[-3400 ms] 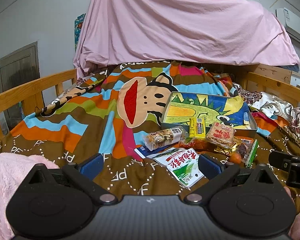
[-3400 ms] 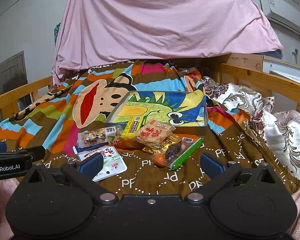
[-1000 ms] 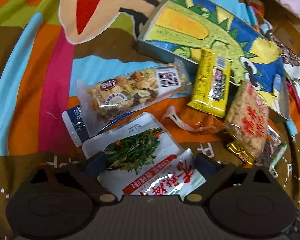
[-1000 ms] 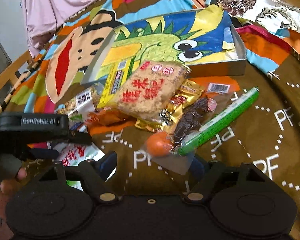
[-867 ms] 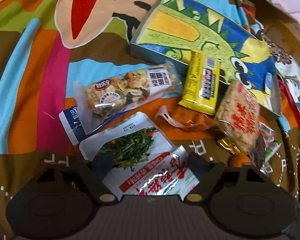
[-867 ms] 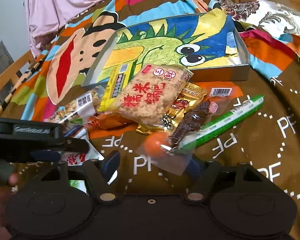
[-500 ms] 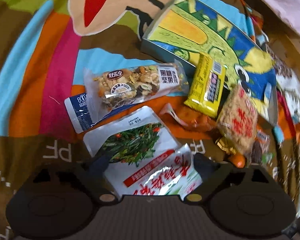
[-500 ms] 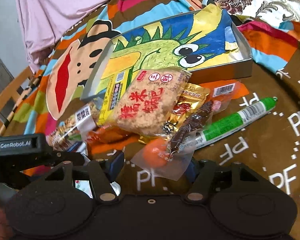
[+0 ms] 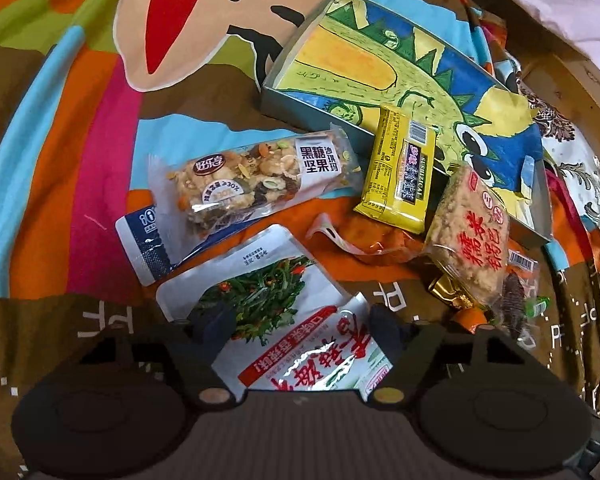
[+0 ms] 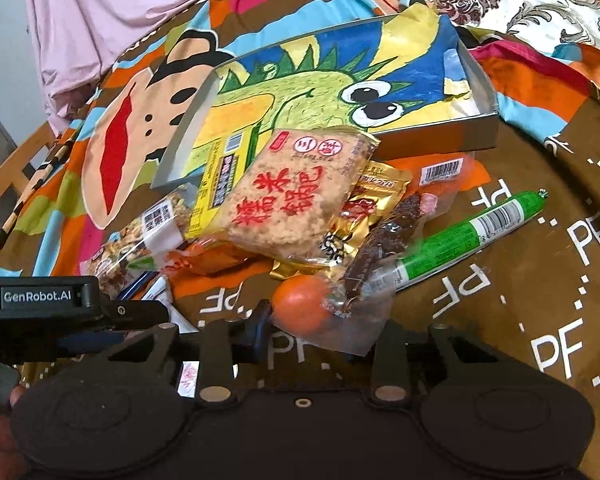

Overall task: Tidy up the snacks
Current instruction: 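Close the left gripper on the vegetable pouch while the right gripper grasps the tangerine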

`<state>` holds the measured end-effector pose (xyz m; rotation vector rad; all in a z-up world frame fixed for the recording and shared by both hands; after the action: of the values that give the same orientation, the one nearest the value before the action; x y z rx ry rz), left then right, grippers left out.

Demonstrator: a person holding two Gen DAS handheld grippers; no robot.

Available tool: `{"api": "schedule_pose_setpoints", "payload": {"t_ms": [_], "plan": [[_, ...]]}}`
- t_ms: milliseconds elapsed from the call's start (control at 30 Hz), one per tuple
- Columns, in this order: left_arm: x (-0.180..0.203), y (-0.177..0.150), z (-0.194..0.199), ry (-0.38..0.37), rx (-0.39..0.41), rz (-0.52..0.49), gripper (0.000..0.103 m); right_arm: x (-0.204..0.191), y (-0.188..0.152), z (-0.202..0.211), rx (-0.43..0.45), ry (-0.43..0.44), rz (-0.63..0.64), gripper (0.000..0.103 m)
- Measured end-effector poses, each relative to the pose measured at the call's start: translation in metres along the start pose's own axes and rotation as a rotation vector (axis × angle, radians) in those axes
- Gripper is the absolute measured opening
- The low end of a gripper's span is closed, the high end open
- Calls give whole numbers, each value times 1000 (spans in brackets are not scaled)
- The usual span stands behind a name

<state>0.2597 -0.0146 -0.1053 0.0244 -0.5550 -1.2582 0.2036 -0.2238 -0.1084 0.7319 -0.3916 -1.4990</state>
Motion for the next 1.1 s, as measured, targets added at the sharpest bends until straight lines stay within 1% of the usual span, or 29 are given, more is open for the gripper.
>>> {"api": "schedule_pose_setpoints", "payload": {"t_ms": [33, 67, 100, 133, 167, 200, 233, 333, 400, 433, 567, 667, 733, 800, 833, 1000, 1100], "plan": [[-4, 1, 1, -13, -5, 22, 74, 0, 0, 1, -2, 1, 1, 36], [-8, 4, 1, -23, -14, 56, 80, 0, -1, 1, -4, 2, 0, 36], [-14, 7, 1, -32, -31, 110, 94, 0, -1, 2, -5, 4, -2, 36], [-20, 9, 0, -43, -55, 179, 99, 0, -1, 2, -6, 5, -6, 36], [-24, 11, -1, -47, -67, 233, 102, 0, -1, 2, -6, 6, -9, 36], [-27, 13, -3, -45, -73, 273, 102, 0, -1, 1, -8, 6, -10, 36], [-28, 15, -6, -37, -79, 291, 102, 0, -1, 1, -9, 6, -11, 36], [-23, 20, -10, 3, -92, 305, 102, -2, 0, 0, -10, 2, -5, 36], [-17, 21, -15, 29, -87, 296, 102, -3, 0, -1, -11, -1, 2, 36], [-12, 22, -18, 54, -85, 281, 102, -3, 0, -1, -12, -2, 2, 36], [5, 21, -26, 134, -73, 211, 102, -3, 1, -2, -13, -3, 2, 37], [13, 17, -30, 168, -69, 156, 102, -3, 1, -2, -12, -1, 2, 38], [16, 14, -29, 168, -64, 125, 102, -3, 1, -2, -13, -2, 2, 38], [15, 10, -26, 165, -54, 98, 98, -3, 1, -2, -13, -1, 2, 38], [15, 8, -24, 164, -47, 84, 98, -3, 1, -2, -13, 1, 0, 38], [12, 1, -11, 114, -40, 62, 92, -3, 1, -2, -21, 3, 0, 38], [11, -7, -2, 85, -47, 43, 90, -2, 0, 1, -33, 7, -1, 37]]}}
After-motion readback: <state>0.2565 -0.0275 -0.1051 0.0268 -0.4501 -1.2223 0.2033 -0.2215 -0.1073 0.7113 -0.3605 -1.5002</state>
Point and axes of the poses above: each gripper's, at about its wrist camera, not at the fingertips, and z roughly against the way its jaws point, x to its right, y to its top, the point moved 2 cm from there along -z, roughly the way its jaws point, and after that the axes turned 13 degrees about z, right-handed, at the moved point
